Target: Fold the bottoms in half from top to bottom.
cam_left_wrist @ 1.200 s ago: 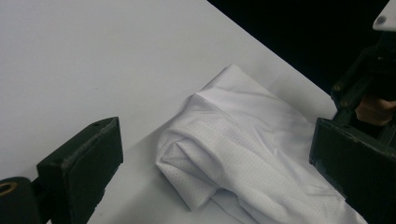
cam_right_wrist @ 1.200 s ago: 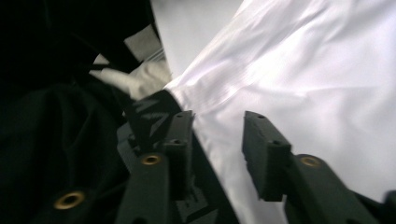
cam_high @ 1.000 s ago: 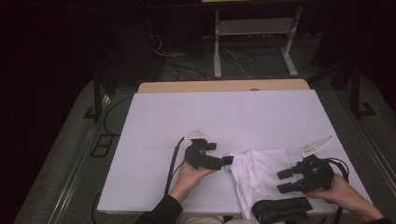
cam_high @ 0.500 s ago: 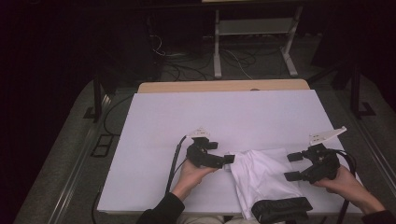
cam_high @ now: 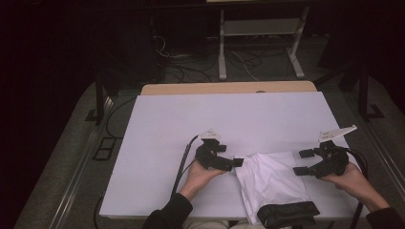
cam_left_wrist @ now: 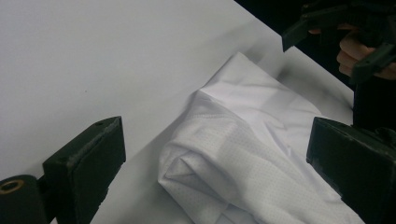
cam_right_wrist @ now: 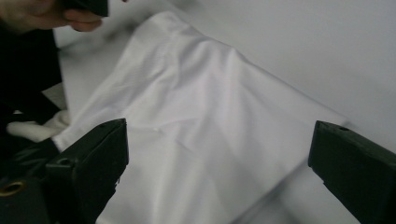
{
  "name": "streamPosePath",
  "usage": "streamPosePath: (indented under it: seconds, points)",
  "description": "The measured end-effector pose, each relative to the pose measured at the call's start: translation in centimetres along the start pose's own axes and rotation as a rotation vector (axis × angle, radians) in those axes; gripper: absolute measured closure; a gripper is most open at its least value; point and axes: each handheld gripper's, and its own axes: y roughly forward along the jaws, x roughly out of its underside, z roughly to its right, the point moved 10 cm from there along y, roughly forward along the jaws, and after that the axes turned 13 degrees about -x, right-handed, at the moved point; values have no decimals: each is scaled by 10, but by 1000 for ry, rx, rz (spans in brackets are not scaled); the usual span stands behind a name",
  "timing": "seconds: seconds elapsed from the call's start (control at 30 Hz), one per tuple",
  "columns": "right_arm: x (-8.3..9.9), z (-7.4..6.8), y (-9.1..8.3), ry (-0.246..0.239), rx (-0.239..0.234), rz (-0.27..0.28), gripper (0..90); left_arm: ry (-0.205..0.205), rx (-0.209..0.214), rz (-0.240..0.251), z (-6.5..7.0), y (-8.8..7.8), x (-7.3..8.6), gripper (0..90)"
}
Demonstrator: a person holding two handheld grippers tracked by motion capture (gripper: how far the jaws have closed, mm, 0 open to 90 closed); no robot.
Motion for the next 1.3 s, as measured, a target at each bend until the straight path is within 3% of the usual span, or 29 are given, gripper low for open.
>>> streamPosePath:
  seconds: [0.17, 0.43, 0.8, 1.0, 1.3]
  points:
    - [0, 19, -4, 21, 56, -1, 96, 1, -3, -27, -5, 6, 3, 67]
    - [-3, 42, -7, 49, 87, 28, 144, -4, -5, -42, -10, 13, 6, 121]
    - [-2, 54, -1, 58, 98, 3, 181, -8, 0, -63, -12, 21, 11, 163]
    - [-1, 60, 6, 66, 92, -14, 233, -1, 28, -71, -9, 23, 13, 254]
    - [0, 62, 18, 38, 87, -48, 443, 26, 79, -79, -3, 25, 17, 499]
